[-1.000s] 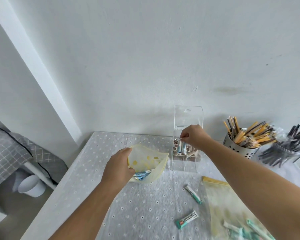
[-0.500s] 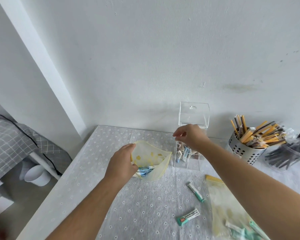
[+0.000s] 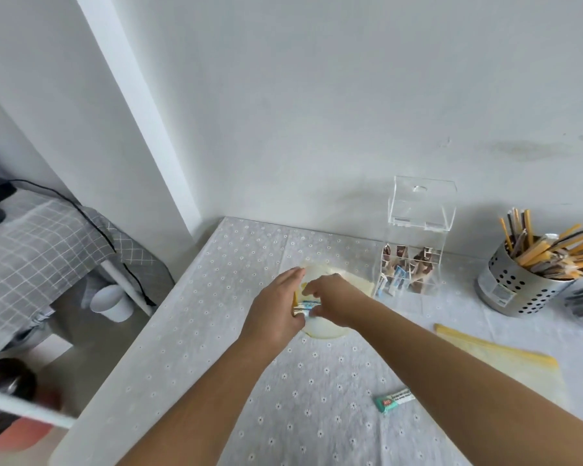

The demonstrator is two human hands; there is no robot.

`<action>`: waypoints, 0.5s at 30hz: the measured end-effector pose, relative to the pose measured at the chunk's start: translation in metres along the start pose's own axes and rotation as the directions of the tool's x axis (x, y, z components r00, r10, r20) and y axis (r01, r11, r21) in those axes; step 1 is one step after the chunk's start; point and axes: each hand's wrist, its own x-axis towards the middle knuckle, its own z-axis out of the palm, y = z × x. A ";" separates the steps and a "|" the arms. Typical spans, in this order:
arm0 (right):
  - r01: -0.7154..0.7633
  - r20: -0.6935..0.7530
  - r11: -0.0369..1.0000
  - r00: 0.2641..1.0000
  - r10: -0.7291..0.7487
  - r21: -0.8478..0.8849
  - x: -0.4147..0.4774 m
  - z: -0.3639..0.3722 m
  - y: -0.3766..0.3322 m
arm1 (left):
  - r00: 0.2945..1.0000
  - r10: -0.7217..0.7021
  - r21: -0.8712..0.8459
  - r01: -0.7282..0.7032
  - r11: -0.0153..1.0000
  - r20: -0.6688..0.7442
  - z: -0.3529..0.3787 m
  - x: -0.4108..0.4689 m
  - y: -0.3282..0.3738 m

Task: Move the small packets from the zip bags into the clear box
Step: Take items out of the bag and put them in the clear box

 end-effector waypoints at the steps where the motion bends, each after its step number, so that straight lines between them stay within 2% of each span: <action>1: -0.018 0.046 0.999 0.999 0.020 -0.045 0.007 0.007 -0.001 | 1.000 0.005 -0.010 -0.005 1.000 0.001 0.000 -0.003 -0.001; 7: -0.074 0.181 0.976 0.977 0.112 -0.203 0.041 0.032 0.009 | 1.000 0.007 -0.051 -0.006 0.999 0.012 -0.001 -0.009 -0.005; 11: -0.040 0.213 0.960 0.972 0.103 -0.277 0.056 0.044 0.014 | 1.000 -0.006 -0.055 0.008 0.998 0.026 -0.001 -0.005 -0.008; 15: -0.044 0.171 0.943 0.980 0.105 -0.329 0.059 0.047 0.016 | 1.000 0.003 -0.044 -0.002 0.999 0.031 -0.001 -0.004 -0.008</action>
